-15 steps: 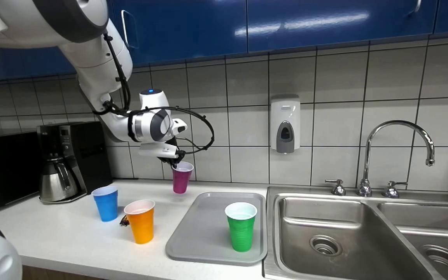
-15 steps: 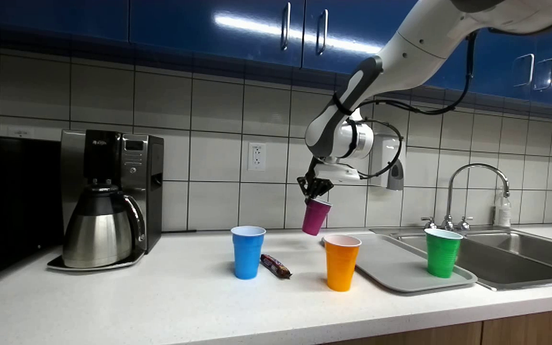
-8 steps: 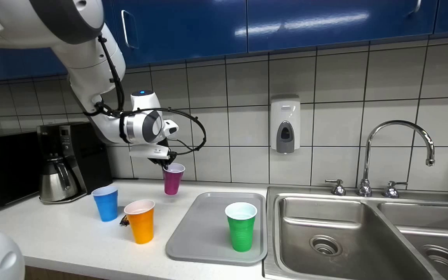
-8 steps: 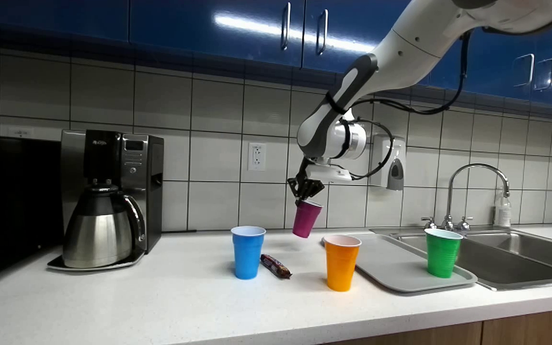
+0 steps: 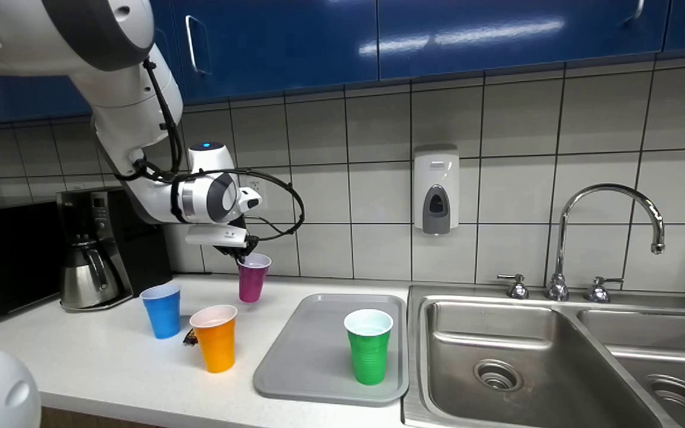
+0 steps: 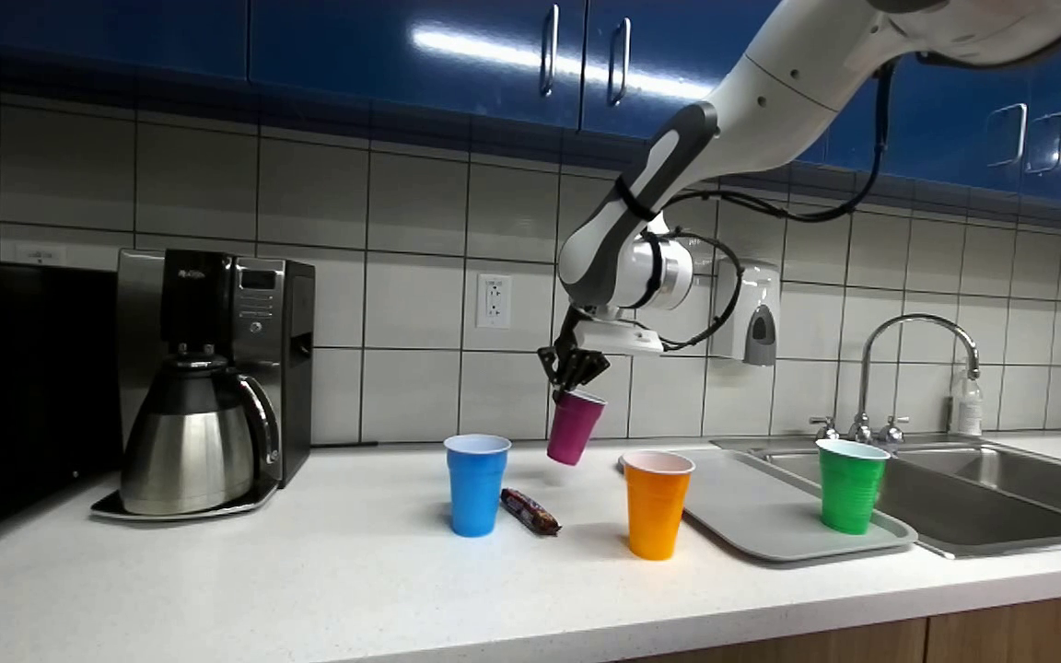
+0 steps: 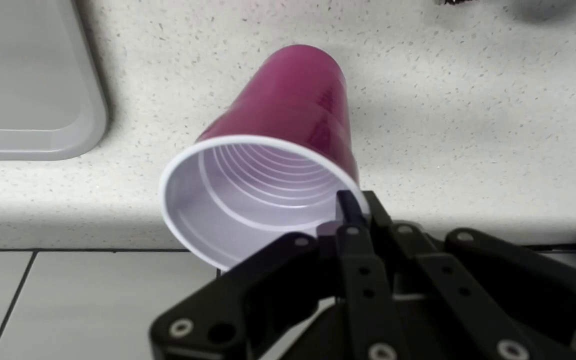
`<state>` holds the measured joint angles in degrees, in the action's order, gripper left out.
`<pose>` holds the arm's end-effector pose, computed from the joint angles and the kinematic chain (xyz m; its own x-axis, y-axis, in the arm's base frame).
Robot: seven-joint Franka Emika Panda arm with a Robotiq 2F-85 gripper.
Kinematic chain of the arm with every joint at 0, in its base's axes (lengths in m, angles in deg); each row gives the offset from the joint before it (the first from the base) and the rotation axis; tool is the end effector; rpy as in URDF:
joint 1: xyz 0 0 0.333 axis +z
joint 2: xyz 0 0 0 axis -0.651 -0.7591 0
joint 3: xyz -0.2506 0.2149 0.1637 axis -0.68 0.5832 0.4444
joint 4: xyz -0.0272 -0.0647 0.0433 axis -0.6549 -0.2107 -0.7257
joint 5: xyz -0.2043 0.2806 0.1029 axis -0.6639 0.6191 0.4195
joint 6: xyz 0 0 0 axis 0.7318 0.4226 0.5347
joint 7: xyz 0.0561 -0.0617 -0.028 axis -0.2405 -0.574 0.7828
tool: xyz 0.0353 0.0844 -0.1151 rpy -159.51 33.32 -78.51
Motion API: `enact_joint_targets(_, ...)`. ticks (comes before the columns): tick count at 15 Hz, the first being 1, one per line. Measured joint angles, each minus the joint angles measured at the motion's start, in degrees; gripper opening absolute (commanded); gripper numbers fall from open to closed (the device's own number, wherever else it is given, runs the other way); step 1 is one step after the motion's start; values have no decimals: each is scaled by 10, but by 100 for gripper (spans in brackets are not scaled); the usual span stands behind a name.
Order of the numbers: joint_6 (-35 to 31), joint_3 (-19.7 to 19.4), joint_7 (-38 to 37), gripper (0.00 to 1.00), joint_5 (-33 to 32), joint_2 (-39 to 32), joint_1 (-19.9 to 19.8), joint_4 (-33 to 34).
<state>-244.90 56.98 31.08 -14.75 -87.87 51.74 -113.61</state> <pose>0.6601 0.1593 0.3531 0.8738 0.1635 0.4580 0.2085 -0.9768 -0.0491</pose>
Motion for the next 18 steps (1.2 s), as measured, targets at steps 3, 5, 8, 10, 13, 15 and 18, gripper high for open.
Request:
enact_joint_targets(3, -2, 3, 0, 1, -1, -1, 5, -4)
enact_joint_targets(5, -6, 3, 0, 1, -5, -1, 8, -8)
enact_joint_targets(8, -10, 3, 0, 1, -18, -1, 13, -16)
enact_joint_targets(10, -12, 3, 0, 1, -30, -2, 15, -21)
enact_joint_targets(13, -14, 3, 0, 1, -43, -2, 18, -27)
enact_joint_targets(15, -14, 3, 0, 1, -48, -3, 20, -30)
enact_joint_targets(18, -14, 3, 0, 1, -52, -6, 23, -31)
